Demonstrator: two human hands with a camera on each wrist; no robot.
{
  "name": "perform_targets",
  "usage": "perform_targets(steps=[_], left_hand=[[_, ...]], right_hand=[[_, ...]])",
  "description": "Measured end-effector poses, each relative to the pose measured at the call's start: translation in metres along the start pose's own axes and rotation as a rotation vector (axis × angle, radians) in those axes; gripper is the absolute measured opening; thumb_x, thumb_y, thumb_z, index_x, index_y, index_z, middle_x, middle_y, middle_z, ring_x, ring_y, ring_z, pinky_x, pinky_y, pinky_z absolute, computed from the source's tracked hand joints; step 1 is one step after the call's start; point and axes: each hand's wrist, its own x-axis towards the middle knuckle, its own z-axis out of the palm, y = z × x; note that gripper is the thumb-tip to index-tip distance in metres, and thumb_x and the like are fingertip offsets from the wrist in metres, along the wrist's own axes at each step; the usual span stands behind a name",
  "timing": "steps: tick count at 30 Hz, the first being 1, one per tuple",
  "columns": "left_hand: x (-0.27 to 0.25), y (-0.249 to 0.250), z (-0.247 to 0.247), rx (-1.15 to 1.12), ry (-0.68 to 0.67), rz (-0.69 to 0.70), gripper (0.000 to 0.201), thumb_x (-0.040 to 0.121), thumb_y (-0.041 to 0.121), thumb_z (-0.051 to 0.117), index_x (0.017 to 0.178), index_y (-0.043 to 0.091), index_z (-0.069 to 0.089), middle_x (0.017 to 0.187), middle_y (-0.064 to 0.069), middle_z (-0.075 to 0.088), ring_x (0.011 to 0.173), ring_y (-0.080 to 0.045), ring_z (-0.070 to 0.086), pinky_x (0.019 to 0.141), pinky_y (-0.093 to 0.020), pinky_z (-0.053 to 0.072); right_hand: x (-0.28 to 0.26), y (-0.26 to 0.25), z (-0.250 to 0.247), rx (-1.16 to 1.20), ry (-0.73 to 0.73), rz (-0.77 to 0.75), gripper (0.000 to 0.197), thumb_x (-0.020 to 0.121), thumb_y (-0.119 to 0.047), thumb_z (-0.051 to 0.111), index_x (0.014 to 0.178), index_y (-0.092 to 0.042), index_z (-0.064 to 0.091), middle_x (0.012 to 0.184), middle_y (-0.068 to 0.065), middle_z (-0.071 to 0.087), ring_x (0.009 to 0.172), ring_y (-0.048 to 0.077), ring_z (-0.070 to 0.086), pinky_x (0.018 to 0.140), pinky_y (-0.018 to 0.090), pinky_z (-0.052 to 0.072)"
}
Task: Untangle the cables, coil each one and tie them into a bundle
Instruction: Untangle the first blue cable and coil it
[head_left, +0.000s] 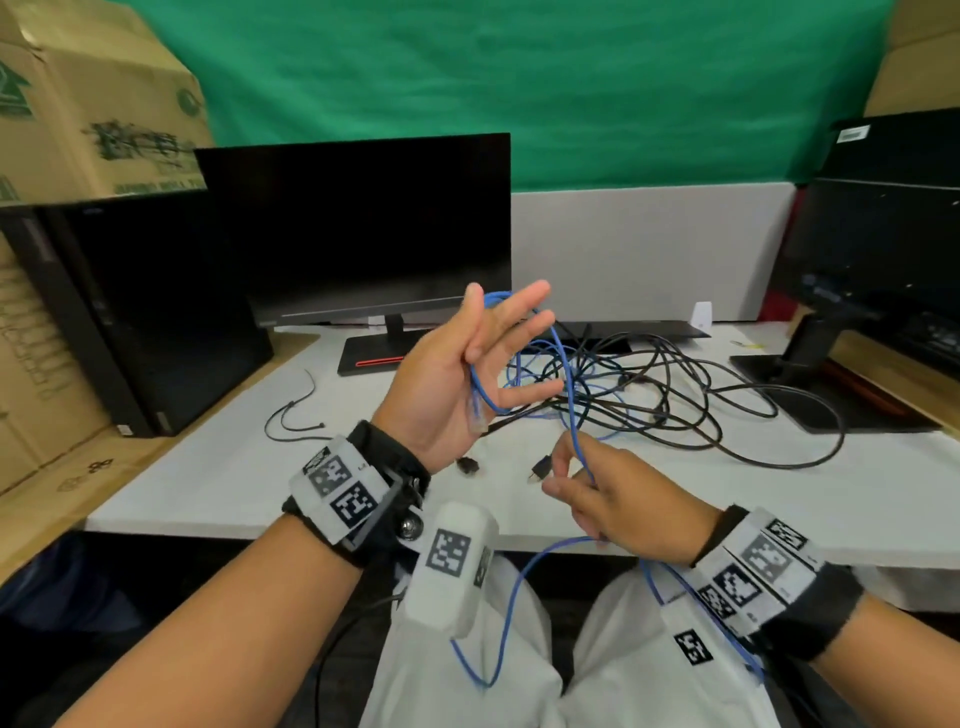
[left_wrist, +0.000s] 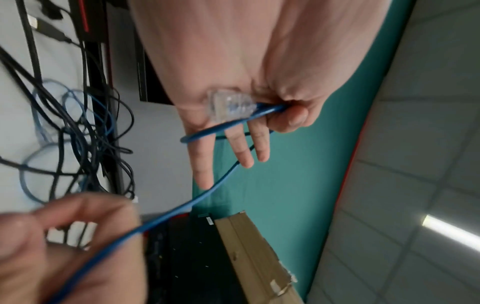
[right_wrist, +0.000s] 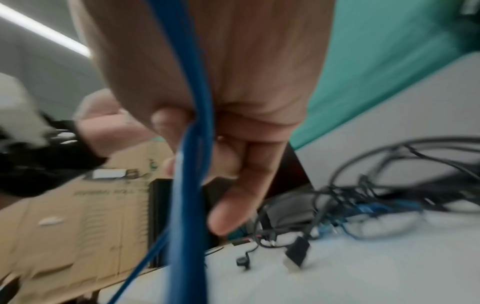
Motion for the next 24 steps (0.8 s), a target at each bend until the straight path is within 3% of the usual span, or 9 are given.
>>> perform_targets(steps=[4, 6, 8, 10, 12, 14, 16, 20, 24], left_hand=[[0.003, -0.009, -0.004, 0.051, 0.068, 0.015, 0.057, 0.102, 0.043, 0.039, 0.077, 0.010, 0.077, 0.150, -0.003, 0.050, 0.136, -0.011, 0.049, 0.102, -0.046, 0.051], [0.006, -0.015, -0.009, 0.277, 0.135, 0.068, 0.050, 0.100, 0.045, 0.049, 0.067, 0.015, 0.072, 0.128, -0.007, 0.059, 0.129, -0.005, 0.053, 0.103, -0.042, 0.051], [0.006, -0.021, -0.016, 0.642, 0.186, 0.101, 0.037, 0.103, 0.041, 0.048, 0.098, 0.015, 0.074, 0.106, -0.008, 0.052, 0.115, -0.005, 0.053, 0.108, -0.043, 0.047], [0.005, -0.027, -0.021, 0.925, 0.155, 0.083, 0.042, 0.105, 0.037, 0.042, 0.133, 0.011, 0.060, 0.109, -0.002, 0.058, 0.107, -0.006, 0.056, 0.106, -0.031, 0.047], [0.001, -0.032, -0.020, 0.996, 0.042, 0.046, 0.038, 0.106, 0.035, 0.040, 0.113, 0.013, 0.070, 0.100, 0.004, 0.071, 0.090, -0.005, 0.067, 0.086, -0.021, 0.051], [-0.004, -0.037, -0.015, 1.073, -0.077, 0.023, 0.042, 0.106, 0.038, 0.041, 0.075, 0.018, 0.061, 0.064, 0.008, 0.065, 0.058, -0.005, 0.059, 0.062, -0.018, 0.045], [-0.005, -0.042, -0.012, 1.107, -0.125, -0.002, 0.046, 0.105, 0.040, 0.042, 0.068, 0.013, 0.049, 0.051, 0.004, 0.056, 0.047, -0.008, 0.051, 0.051, -0.018, 0.041], [-0.002, -0.044, -0.008, 1.218, -0.025, 0.103, 0.047, 0.104, 0.038, 0.046, 0.063, 0.015, 0.040, 0.056, 0.006, 0.040, 0.055, -0.015, 0.038, 0.056, -0.034, 0.036], [0.001, -0.035, -0.018, 1.419, 0.082, 0.214, 0.051, 0.102, 0.047, 0.045, 0.063, 0.016, 0.033, 0.057, 0.005, 0.031, 0.054, -0.017, 0.031, 0.055, -0.034, 0.029]], right_hand=[[-0.004, -0.020, 0.001, -0.347, -0.066, -0.025, 0.032, 0.098, -0.052, 0.045, 0.108, -0.024, 0.034, 0.061, -0.008, 0.049, 0.056, 0.010, 0.047, 0.062, 0.035, 0.039], [-0.009, -0.028, 0.000, -0.357, -0.190, 0.020, 0.030, 0.100, -0.051, 0.044, 0.108, -0.024, 0.033, 0.066, -0.005, 0.055, 0.058, 0.019, 0.054, 0.067, 0.039, 0.046], [-0.013, -0.036, -0.006, -0.176, -0.310, 0.083, 0.019, 0.102, -0.036, 0.047, 0.105, -0.022, 0.036, 0.069, -0.004, 0.060, 0.053, 0.022, 0.062, 0.068, 0.039, 0.051], [-0.014, -0.040, -0.015, 0.102, -0.358, 0.118, 0.007, 0.103, -0.017, 0.045, 0.105, -0.013, 0.040, 0.070, -0.004, 0.060, 0.053, 0.026, 0.066, 0.063, 0.036, 0.049], [-0.012, -0.044, -0.023, 0.330, -0.326, 0.060, 0.004, 0.104, -0.005, 0.043, 0.103, -0.002, 0.045, 0.072, -0.001, 0.062, 0.059, 0.031, 0.069, 0.063, 0.033, 0.050], [-0.009, -0.048, -0.025, 0.448, -0.272, -0.021, 0.010, 0.102, -0.004, 0.046, 0.099, 0.002, 0.054, 0.077, 0.005, 0.065, 0.067, 0.031, 0.070, 0.071, 0.033, 0.055], [-0.007, -0.049, -0.021, 0.444, -0.190, -0.084, 0.014, 0.098, -0.006, 0.054, 0.094, 0.001, 0.066, 0.077, 0.009, 0.067, 0.069, 0.022, 0.067, 0.073, 0.031, 0.057], [-0.005, -0.048, -0.025, 0.126, 0.016, -0.113, 0.043, 0.082, -0.049, 0.068, 0.070, -0.007, 0.072, 0.055, 0.001, 0.052, 0.051, 0.009, 0.041, 0.052, 0.021, 0.036], [-0.011, -0.040, -0.044, 0.047, -0.337, 0.010, 0.028, 0.090, -0.041, 0.070, 0.074, -0.017, 0.071, 0.048, -0.004, 0.042, 0.045, 0.011, 0.029, 0.044, 0.020, 0.026]])
